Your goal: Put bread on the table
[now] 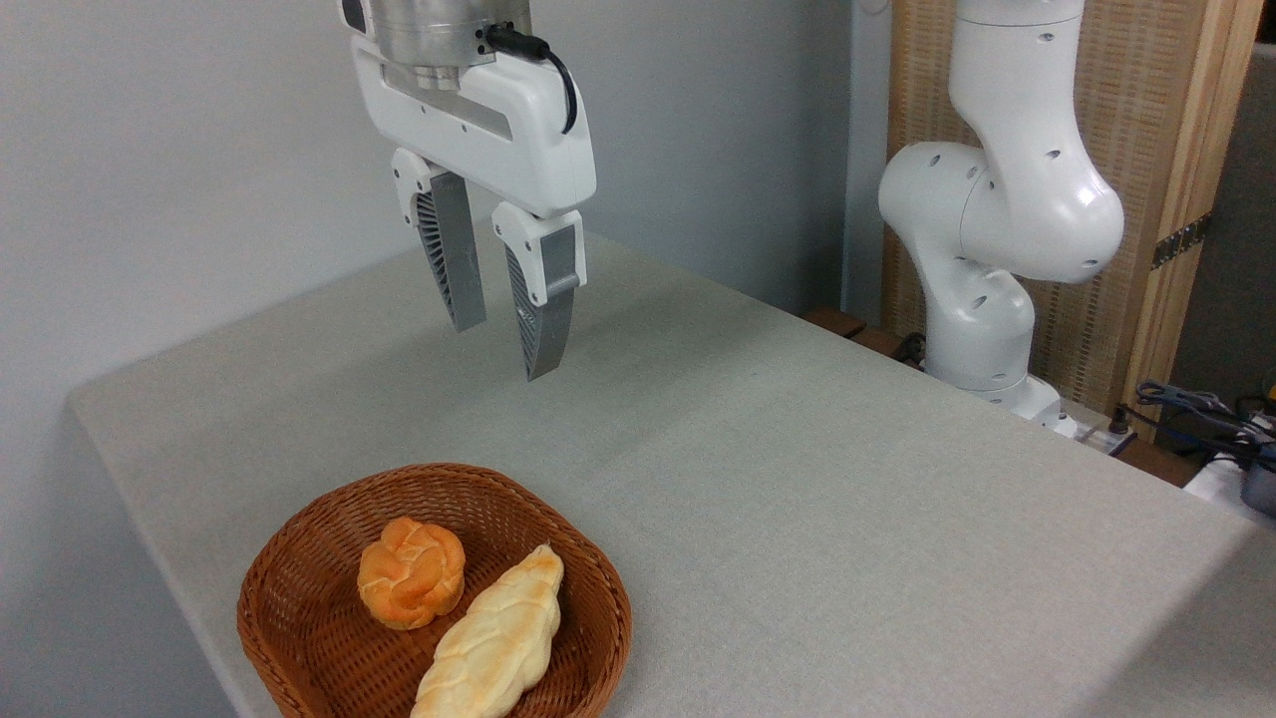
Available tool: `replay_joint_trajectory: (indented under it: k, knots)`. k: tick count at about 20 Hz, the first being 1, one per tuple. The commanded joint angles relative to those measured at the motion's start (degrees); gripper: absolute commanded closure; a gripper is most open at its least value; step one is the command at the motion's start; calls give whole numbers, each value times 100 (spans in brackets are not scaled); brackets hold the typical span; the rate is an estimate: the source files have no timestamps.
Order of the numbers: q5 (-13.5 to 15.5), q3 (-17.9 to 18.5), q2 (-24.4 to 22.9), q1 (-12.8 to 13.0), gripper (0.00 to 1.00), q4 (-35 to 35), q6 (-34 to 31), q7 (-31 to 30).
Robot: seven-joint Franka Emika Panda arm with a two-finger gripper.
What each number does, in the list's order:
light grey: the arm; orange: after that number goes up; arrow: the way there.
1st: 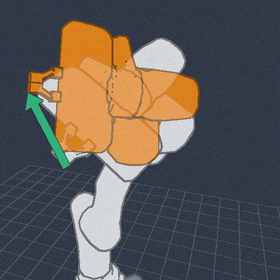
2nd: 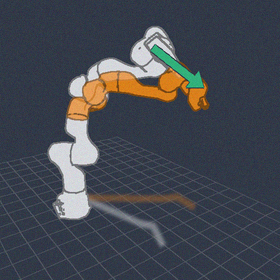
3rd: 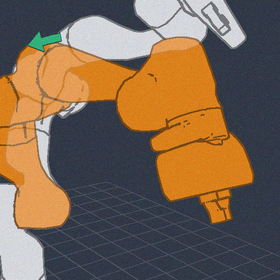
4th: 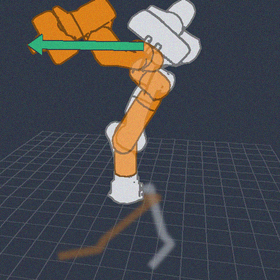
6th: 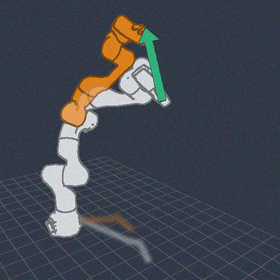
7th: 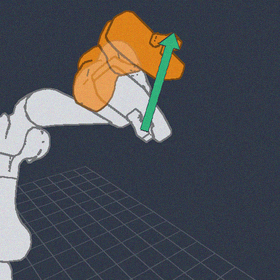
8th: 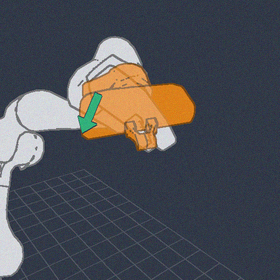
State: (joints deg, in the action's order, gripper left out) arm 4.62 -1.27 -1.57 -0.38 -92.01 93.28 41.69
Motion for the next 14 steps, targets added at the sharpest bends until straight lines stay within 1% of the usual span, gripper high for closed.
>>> replay_joint_trajectory:
  k: [1,11,14]
  knots:
    - [12,4,-45,-24,0,34,-126,128]
    - [12,22,-45,-24,0,-1,-109,155]
    - [21,13,-2,-24,0,-19,-3,138]
